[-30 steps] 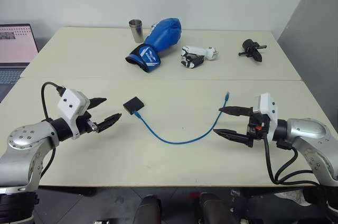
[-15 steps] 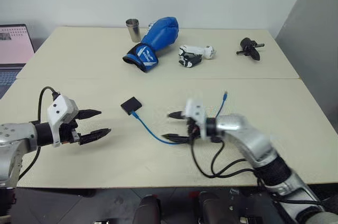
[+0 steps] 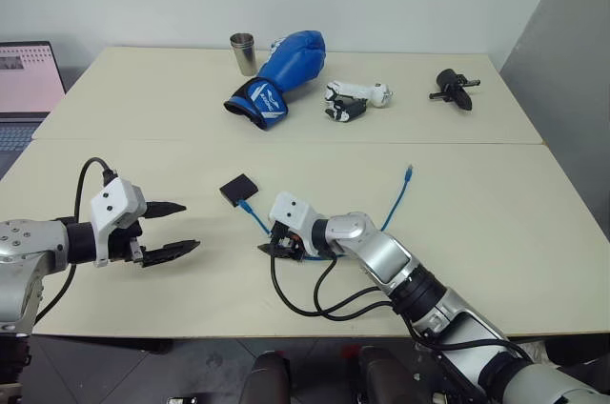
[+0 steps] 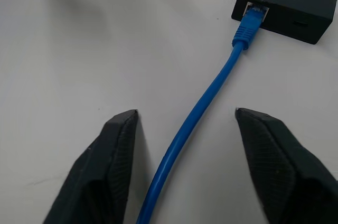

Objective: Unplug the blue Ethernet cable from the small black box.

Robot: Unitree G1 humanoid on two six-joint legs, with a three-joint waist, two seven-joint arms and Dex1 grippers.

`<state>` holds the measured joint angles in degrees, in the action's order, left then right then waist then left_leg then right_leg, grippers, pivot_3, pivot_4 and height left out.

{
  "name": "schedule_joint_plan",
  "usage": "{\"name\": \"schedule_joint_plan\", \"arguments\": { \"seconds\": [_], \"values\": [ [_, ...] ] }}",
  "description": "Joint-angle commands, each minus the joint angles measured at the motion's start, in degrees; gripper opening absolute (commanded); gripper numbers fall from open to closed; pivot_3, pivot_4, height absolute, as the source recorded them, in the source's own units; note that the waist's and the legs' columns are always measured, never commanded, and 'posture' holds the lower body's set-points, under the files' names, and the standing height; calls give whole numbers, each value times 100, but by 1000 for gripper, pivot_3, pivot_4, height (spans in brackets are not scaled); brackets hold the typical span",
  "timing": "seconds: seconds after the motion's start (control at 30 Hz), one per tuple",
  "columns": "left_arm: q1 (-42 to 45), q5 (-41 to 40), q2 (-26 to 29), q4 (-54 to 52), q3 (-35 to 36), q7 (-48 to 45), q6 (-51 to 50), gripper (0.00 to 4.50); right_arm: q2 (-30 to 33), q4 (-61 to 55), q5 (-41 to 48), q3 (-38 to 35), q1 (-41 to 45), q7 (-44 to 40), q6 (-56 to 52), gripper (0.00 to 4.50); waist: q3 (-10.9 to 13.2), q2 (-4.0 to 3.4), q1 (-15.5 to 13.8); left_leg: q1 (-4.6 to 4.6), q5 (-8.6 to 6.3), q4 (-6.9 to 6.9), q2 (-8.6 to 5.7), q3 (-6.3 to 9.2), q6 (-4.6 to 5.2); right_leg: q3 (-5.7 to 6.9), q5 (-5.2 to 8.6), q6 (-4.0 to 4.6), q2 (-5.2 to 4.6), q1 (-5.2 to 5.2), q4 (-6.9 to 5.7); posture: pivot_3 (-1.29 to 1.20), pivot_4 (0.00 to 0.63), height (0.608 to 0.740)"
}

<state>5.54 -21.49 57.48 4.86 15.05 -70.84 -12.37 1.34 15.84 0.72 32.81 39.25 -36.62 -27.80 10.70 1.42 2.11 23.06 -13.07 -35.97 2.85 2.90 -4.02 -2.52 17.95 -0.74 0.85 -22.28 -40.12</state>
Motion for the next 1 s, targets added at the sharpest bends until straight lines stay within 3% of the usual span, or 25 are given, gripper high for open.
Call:
{"name": "schedule_joint_plan", "arguments": {
  "seconds": [0.03, 0.23, 0.33, 0.5, 0.63, 0.73, 0.87, 1.0],
  "values": [
    [146, -4, -15, -98, -35, -4, 75, 4180, -25, -124, -67, -85, 11, -49, -206, 1967, 0, 0, 4, 0, 0, 0, 0, 0, 0, 0, 0, 0, 0, 0, 0, 0, 150, 740],
    [324, -47, -112, -116, -188, -10, 33, 4180, 200, -524, 104, -339, -216, -178, -585, 521, 0, 0, -5, 1, 0, 0, -1, 0, 0, 0, 0, 0, 0, 1, 1, 0, 150, 740],
    [437, -149, -197, -229, -268, -22, -106, 4180, 688, -1047, 158, -534, -513, -327, -737, 41, 0, 0, -40, 2, 0, 0, -2, 0, 0, 0, 0, 0, -1, 1, 2, 0, 150, 740],
    [448, -212, -245, -497, -437, -149, -238, 4180, 2450, -2595, 237, -932, -1356, -1039, -793, 41, -1, 1, -76, 13, 0, -6, -17, 1, 0, 4, -1, -4, -16, 5, 13, 0, 150, 740],
    [514, -160, -310, -517, -555, -153, -240, 4180, 3249, -3248, 451, -1307, -1762, -1299, -929, 41, -1, 2, -45, 14, 0, -6, -15, 2, 1, 5, 6, -19, -15, 5, 15, 0, 150, 740],
    [578, -144, -361, -529, -663, -157, -243, 4180, 3479, -3510, 562, -1401, -1973, -1346, -995, 41, -1, 2, -15, 5, 0, -4, -7, 4, 1, 2, 14, -31, -5, 7, 9, 0, 150, 740],
    [685, -178, -417, -594, -807, -188, -305, 4180, 3225, -3627, 622, -1398, -2078, -1163, -795, 41, -1, 1, 36, 1, 0, -3, -2, 2, 1, -2, 15, -33, 3, 7, 7, 0, 150, 740],
    [637, -330, -407, -798, -828, -261, -516, 4180, 3018, -3487, 537, -1297, -1943, -1171, -516, 944, -1, 1, 46, 2, 0, -3, -3, 0, 1, -5, 15, -33, 2, 7, 8, 0, 150, 740]
  ]
}}
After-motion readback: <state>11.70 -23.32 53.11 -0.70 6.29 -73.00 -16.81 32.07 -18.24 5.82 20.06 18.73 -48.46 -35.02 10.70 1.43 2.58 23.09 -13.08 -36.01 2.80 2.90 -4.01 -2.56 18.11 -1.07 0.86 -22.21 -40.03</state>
